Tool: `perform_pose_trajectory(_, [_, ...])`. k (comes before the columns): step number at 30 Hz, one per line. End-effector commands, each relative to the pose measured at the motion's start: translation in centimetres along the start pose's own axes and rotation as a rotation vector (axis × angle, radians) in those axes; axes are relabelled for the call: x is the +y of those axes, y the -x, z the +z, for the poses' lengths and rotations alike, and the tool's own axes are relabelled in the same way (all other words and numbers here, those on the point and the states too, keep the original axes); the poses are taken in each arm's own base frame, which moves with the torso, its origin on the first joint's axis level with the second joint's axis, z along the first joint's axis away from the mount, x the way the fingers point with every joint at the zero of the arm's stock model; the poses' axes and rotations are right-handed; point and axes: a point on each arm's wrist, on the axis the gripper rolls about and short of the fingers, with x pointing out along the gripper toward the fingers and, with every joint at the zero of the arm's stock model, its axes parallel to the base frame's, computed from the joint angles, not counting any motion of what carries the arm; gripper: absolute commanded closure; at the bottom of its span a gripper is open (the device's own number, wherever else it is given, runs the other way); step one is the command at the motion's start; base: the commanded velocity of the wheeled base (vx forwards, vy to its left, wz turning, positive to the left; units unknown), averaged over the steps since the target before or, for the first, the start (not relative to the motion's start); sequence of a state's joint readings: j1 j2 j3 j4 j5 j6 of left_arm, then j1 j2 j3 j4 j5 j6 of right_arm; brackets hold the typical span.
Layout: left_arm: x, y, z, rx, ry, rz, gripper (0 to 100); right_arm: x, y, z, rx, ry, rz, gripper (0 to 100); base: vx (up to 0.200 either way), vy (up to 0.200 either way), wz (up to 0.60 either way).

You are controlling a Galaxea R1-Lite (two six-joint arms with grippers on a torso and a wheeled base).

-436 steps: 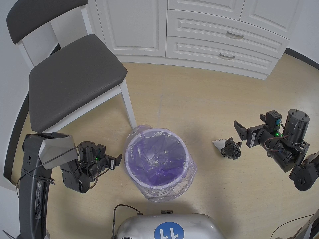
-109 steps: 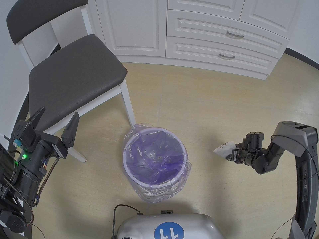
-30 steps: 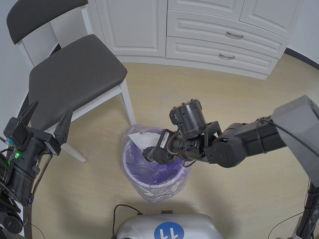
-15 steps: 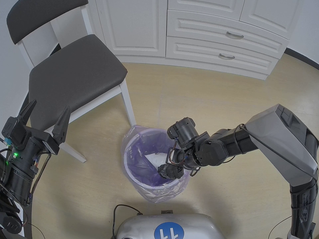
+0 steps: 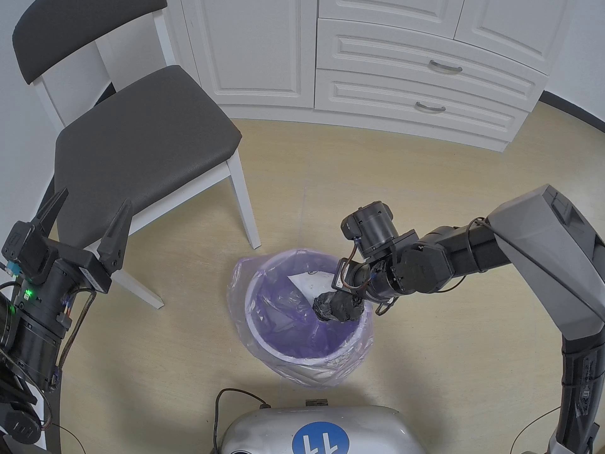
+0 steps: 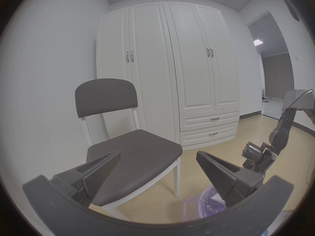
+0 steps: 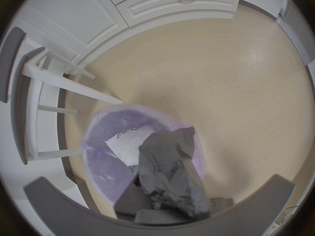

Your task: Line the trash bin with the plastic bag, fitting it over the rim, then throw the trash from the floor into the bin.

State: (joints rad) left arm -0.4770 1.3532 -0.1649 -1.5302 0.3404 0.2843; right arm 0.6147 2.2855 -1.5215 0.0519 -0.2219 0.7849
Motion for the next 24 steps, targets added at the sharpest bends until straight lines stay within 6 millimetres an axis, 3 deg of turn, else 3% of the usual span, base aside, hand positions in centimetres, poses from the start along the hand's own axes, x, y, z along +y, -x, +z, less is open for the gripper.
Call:
perform_pose_trajectory(1, [0.0,0.0,0.0,0.000,-0.001,0.000,0,0.5,2.0,0.7,-0.019,-0.007,0.035,100,0.000,0.000,0.00])
perform_pose_trajectory(7, [0.0,0.0,0.1,-0.003,0.000,0.001,0,2.2,3.1,-1.9,0.024,0.049,0.067,100,0.000,0.000,0.00])
perform_pose_trajectory(12, [0.0,0.0,0.0,-0.002,0.000,0.001,0,2.9,2.9,-3.9,0.059,0.087,0.070,100,0.000,0.000,0.00])
perform_pose_trajectory(18, [0.0,0.1,0.1,-0.003,0.000,0.001,0,2.5,0.2,-5.9,0.105,0.118,0.020,100,0.000,0.000,0.00])
perform_pose_trajectory(24, [0.0,0.0,0.1,-0.004,0.001,0.001,0,2.1,-1.2,-6.0,0.112,0.122,-0.005,100,0.000,0.000,0.00])
